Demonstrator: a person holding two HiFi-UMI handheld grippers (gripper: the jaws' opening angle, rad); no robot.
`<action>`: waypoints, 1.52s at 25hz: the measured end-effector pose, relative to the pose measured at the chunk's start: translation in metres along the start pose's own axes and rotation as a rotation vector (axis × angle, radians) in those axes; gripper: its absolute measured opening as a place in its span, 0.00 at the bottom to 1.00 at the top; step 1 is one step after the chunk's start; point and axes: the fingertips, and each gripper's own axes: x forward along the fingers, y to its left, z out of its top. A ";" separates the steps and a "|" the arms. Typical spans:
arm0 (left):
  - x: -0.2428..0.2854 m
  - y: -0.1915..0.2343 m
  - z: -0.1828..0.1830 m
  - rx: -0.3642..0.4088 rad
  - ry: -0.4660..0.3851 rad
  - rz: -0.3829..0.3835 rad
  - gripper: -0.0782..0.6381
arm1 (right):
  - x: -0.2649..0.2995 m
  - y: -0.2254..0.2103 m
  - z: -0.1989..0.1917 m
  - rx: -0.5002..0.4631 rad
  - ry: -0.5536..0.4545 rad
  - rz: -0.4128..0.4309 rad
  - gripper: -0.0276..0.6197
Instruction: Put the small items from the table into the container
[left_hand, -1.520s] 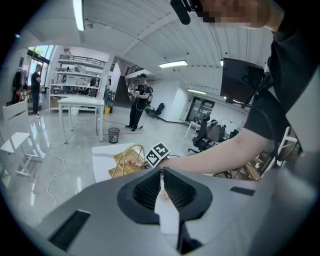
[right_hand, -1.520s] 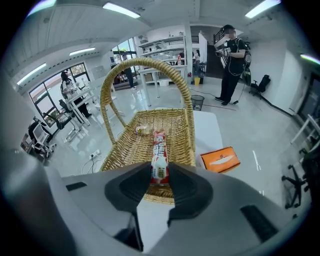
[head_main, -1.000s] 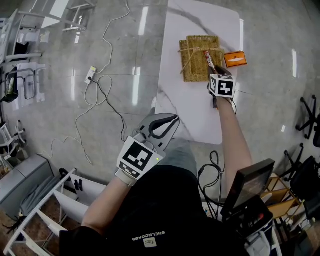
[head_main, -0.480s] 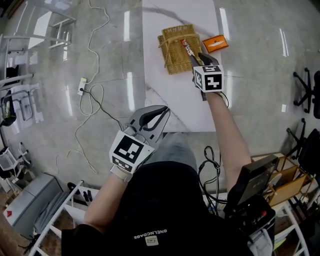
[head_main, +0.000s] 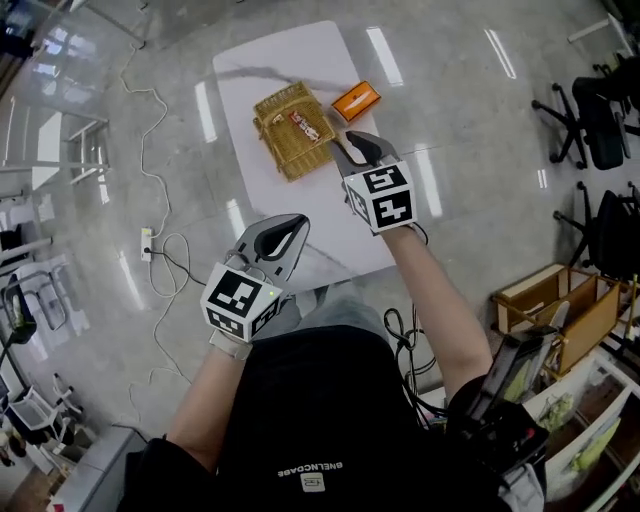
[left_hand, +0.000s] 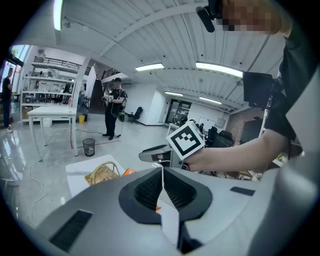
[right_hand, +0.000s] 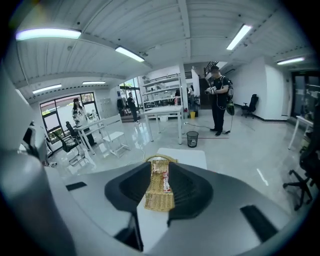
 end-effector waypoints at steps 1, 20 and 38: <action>0.004 -0.002 0.006 0.008 -0.009 -0.018 0.12 | -0.012 -0.001 0.007 0.001 -0.018 -0.006 0.22; -0.002 -0.063 0.101 0.167 -0.146 -0.307 0.12 | -0.213 0.046 0.092 0.115 -0.340 -0.125 0.22; -0.021 -0.072 0.126 0.195 -0.178 -0.426 0.12 | -0.262 0.072 0.082 0.213 -0.464 -0.243 0.22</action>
